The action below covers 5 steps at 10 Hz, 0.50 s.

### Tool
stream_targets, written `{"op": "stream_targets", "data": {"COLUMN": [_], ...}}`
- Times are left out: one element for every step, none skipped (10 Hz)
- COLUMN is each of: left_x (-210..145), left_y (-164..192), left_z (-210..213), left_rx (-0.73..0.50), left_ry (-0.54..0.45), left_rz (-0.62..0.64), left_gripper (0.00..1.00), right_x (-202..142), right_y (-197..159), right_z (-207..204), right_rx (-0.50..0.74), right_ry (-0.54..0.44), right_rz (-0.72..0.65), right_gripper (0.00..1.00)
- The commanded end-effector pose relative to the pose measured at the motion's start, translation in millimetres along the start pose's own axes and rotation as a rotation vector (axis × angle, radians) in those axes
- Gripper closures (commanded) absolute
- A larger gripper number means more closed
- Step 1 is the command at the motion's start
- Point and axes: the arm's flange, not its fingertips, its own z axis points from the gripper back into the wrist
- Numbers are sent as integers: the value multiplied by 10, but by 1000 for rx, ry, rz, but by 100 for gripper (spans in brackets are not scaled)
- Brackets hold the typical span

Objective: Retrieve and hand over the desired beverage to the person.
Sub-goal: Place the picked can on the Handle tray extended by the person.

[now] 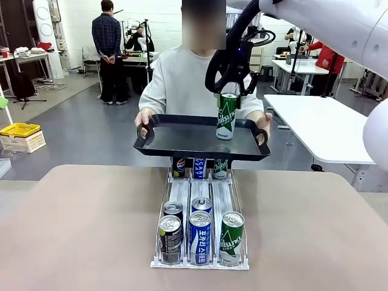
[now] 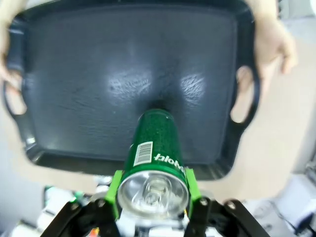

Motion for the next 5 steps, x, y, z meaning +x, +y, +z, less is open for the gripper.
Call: {"op": "stream_targets", "data": {"left_x": [1, 1, 1, 1, 1], "left_y": [17, 17, 17, 17, 17], "left_z": [0, 0, 0, 0, 0], "left_rx": [-9, -9, -9, -9, -9], "left_ry": [-17, -17, -17, -17, -17], "left_rz": [-9, -9, -9, -9, -9], "left_gripper": [0, 0, 0, 0, 0], "right_x": [275, 312, 338, 356, 363], "right_y": [69, 47, 30, 17, 6], "right_z": [145, 77, 27, -9, -17], "right_rx": [-48, -49, -44, -41, -36], "right_ry": [5, 17, 26, 36, 34], "right_rz": [0, 0, 9, 12, 15], "right_gripper": [42, 42, 42, 42, 42]}}
